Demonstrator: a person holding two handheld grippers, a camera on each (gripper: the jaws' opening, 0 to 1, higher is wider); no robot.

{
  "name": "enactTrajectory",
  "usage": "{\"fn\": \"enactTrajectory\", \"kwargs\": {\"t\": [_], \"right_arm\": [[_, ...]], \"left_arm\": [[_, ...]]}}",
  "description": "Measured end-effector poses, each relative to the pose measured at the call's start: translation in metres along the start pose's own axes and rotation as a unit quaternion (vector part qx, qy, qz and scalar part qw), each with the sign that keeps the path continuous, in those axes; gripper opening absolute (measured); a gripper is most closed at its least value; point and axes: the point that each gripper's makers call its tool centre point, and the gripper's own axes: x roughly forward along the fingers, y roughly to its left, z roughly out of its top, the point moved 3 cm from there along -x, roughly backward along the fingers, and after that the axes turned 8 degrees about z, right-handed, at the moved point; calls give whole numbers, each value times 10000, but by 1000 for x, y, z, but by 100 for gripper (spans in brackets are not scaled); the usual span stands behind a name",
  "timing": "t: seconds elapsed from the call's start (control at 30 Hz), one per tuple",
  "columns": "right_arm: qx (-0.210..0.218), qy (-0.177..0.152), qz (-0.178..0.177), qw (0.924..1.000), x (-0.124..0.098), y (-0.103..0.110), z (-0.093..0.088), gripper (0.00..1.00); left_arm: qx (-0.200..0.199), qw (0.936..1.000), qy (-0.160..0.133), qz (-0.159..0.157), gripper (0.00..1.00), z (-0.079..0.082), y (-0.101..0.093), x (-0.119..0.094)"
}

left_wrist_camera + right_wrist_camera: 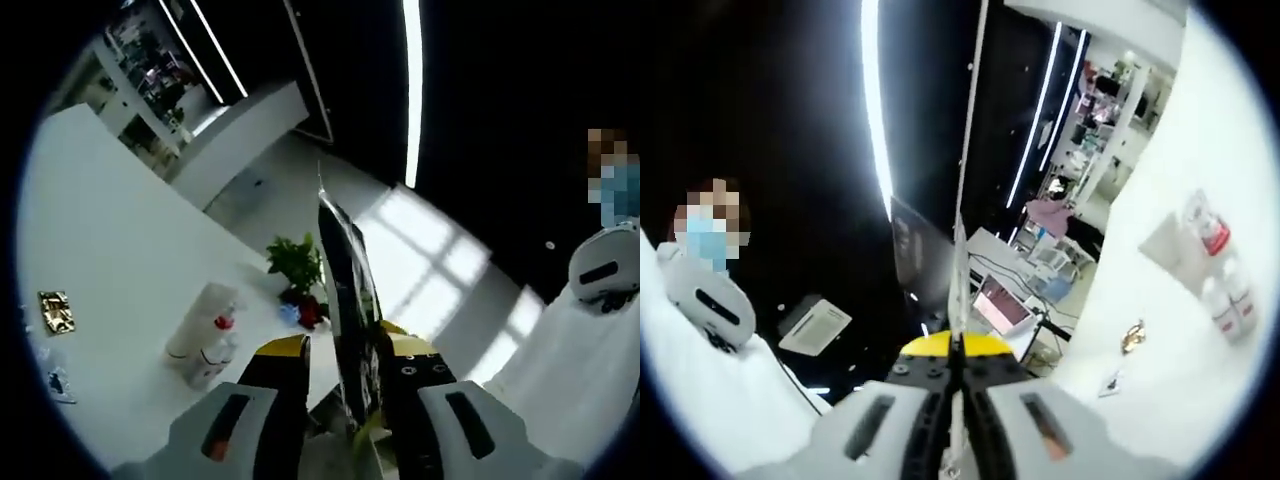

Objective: Arrange the skincare products in the storage area until every visible bottle or jar stands upright without overlapping.

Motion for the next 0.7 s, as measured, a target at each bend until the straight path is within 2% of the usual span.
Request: {"fn": "enactTrajectory", "kwargs": {"t": [0.13, 0.23, 0.37, 0.43, 0.47, 0.57, 0.7], "right_arm": [[30, -76, -177, 9998, 0, -7, 1, 1], [41, -123, -349, 9993, -3, -15, 2, 1], [32, -86, -519, 9986, -4, -21, 1, 1], [-44, -12, -774, 9970, -7, -29, -1, 3], [-89, 86, -919, 9957, -8, -33, -4, 4], [-352, 114, -1043, 9939, -8, -35, -4, 7], [-575, 349, -1237, 9900, -9, -38, -7, 12]], "left_arm": [[-80, 9999, 75, 33, 24, -11, 1, -2], [-241, 9997, 2, 79, 20, -12, 5, -5], [-393, 9992, -71, 82, 10, -10, 6, -8], [-436, 9989, -144, 47, 2, -7, 5, -9], [-544, 9984, -164, -4, 3, -6, 4, -9], [-529, 9984, -171, 55, 2, -7, 5, -8], [-622, 9978, -205, 34, 1, -7, 6, -9]]}}
